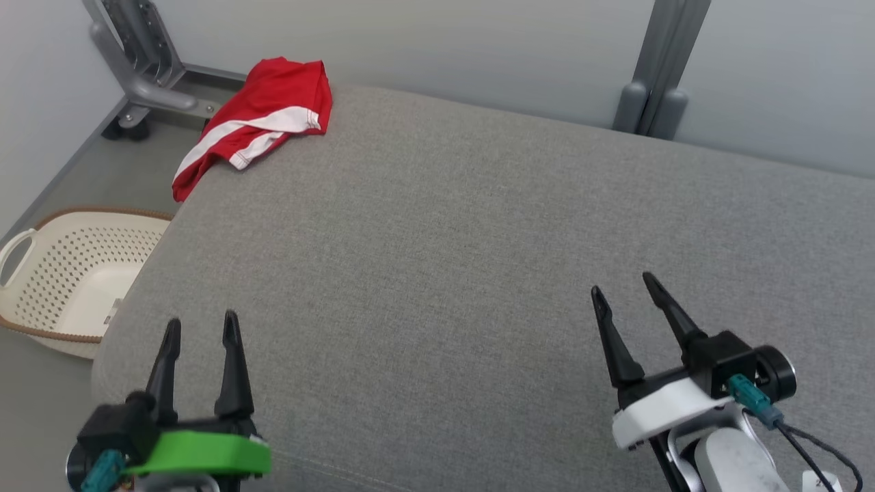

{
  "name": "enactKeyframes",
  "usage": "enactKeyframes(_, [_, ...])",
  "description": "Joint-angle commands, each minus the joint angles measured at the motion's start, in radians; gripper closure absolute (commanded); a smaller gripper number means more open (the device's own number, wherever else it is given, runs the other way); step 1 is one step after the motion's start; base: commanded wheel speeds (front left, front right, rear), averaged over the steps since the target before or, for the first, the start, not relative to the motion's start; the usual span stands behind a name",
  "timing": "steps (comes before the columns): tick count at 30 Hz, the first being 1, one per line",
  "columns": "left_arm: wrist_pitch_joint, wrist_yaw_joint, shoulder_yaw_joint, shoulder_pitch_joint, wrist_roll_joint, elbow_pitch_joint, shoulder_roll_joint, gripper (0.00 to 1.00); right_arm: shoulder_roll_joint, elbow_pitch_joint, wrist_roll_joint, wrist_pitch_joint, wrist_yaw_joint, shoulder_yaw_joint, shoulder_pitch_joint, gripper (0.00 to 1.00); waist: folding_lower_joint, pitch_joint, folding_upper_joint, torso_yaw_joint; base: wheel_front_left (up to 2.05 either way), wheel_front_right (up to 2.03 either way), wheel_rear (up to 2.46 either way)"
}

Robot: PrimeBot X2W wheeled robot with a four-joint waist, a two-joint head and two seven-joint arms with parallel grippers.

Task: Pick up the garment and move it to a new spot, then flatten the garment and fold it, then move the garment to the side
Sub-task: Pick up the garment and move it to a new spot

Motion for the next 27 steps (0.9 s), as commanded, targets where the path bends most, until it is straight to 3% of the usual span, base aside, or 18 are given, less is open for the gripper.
enactKeyframes(1, [-0.003,-0.015,-0.001,-0.077,-0.010,0.016,0.001,0.00,-0.005,-0.010,-0.025,-0.003,-0.002,-0.011,-0.045,0.00,0.0001,0.210,0.0000,-0.086,0.00,0.00,0.00])
enactKeyframes(5, [-0.003,-0.041,-0.001,-0.304,-0.088,0.098,0.018,0.00,-0.023,-0.037,-0.060,-0.003,-0.002,-0.040,-0.136,0.00,0.0001,0.375,0.0000,-0.107,0.00,0.00,0.00])
enactKeyframes(9, [0.000,-0.046,-0.007,-0.523,-0.187,0.202,0.084,0.00,-0.057,-0.062,-0.079,-0.003,-0.002,-0.043,-0.216,0.00,0.0001,0.501,0.0000,-0.132,0.00,0.00,0.00])
enactKeyframes(12, [0.025,-0.046,-0.052,-0.677,-0.276,0.284,0.167,0.00,-0.084,-0.084,-0.083,-0.003,-0.002,-0.053,-0.263,0.00,0.0001,0.569,0.0000,-0.149,0.00,0.00,0.00])
enactKeyframes(20, [0.173,-0.046,-0.134,-0.930,-0.487,0.529,0.323,0.00,-0.128,-0.139,-0.079,-0.003,-0.002,-0.037,-0.310,0.00,0.0001,0.651,0.0000,-0.191,0.00,0.00,0.00])
enactKeyframes(27, [0.191,-0.046,-0.111,-1.093,-0.539,0.781,0.397,0.00,-0.170,-0.205,-0.069,0.014,-0.002,-0.032,-0.283,0.00,0.0001,0.699,0.0000,-0.223,0.00,0.00,0.00])
